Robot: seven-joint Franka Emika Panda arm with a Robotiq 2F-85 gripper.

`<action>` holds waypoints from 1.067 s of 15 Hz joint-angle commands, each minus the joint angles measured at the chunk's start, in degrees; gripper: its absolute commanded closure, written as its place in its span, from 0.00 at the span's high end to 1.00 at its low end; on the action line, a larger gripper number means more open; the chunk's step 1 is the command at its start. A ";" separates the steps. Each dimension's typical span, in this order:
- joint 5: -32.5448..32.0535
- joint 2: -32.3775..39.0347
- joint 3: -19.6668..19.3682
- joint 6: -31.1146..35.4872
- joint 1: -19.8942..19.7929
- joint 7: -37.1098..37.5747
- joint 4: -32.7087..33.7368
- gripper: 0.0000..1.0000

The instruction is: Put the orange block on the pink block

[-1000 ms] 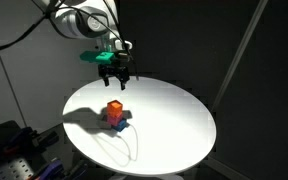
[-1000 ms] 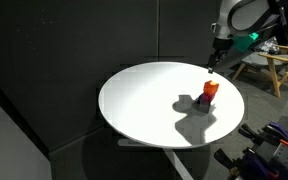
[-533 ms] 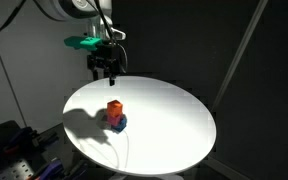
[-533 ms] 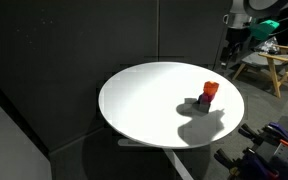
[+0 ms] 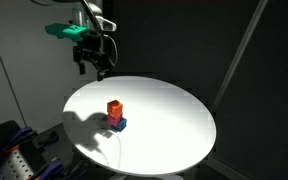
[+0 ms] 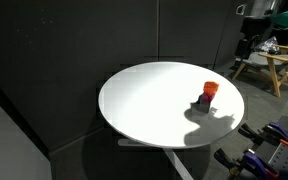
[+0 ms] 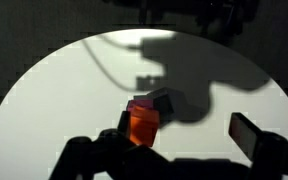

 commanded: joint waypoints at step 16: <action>1.78 -14.38 -1.02 -4.00 0.82 -3.53 -5.99 1.00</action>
